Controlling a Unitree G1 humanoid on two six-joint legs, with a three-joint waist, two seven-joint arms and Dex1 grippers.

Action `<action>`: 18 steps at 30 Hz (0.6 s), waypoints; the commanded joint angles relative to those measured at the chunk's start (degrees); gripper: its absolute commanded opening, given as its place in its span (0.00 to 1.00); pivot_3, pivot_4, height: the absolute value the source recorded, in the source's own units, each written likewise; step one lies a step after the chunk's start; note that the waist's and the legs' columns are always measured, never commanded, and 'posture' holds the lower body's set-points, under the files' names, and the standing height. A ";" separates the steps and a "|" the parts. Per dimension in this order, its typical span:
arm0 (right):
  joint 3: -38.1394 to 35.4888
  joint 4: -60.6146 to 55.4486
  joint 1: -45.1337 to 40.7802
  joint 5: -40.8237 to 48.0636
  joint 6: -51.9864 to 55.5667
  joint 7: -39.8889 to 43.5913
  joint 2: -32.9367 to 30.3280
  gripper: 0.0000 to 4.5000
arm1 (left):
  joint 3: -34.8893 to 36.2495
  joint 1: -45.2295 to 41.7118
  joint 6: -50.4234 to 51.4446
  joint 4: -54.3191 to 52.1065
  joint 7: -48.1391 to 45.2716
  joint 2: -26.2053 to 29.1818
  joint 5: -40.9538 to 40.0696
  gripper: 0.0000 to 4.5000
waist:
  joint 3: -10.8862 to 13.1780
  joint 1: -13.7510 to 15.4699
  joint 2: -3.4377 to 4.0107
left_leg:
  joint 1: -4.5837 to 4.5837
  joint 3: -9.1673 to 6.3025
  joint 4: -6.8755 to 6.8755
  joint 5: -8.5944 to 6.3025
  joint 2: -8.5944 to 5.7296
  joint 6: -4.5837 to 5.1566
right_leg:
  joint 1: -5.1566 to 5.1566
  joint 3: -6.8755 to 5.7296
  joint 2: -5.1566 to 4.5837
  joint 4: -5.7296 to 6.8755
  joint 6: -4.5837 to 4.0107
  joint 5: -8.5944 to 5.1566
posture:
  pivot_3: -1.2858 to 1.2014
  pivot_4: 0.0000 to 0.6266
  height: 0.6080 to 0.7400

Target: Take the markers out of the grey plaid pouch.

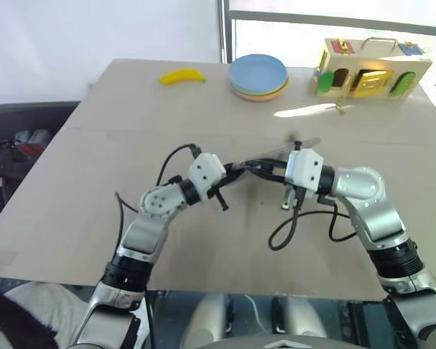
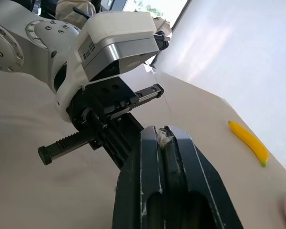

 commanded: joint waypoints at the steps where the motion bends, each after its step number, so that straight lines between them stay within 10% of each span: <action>1: -4.33 -2.02 -0.08 4.13 3.37 -1.10 -1.06 0.01 | 1.20 0.40 -0.58 -2.52 -0.20 0.24 -0.30 0.00 | 0.00 0.00 0.00 | 0.00 0.00 0.00 0.00 0.00 0.00 | 0.00 0.00 0.00 0.00 0.00 0.00 | 0.52 0.24 1.00; 18: -24.44 8.25 0.67 14.30 11.97 -7.96 -8.26 0.01 | 2.26 1.83 0.01 -3.80 0.98 0.09 -0.58 0.00 | 0.00 -0.02 0.00 | -0.01 -0.02 -0.04 -0.01 0.03 0.01 | 0.00 0.05 -0.08 0.00 -0.01 0.00 | 0.52 0.24 1.00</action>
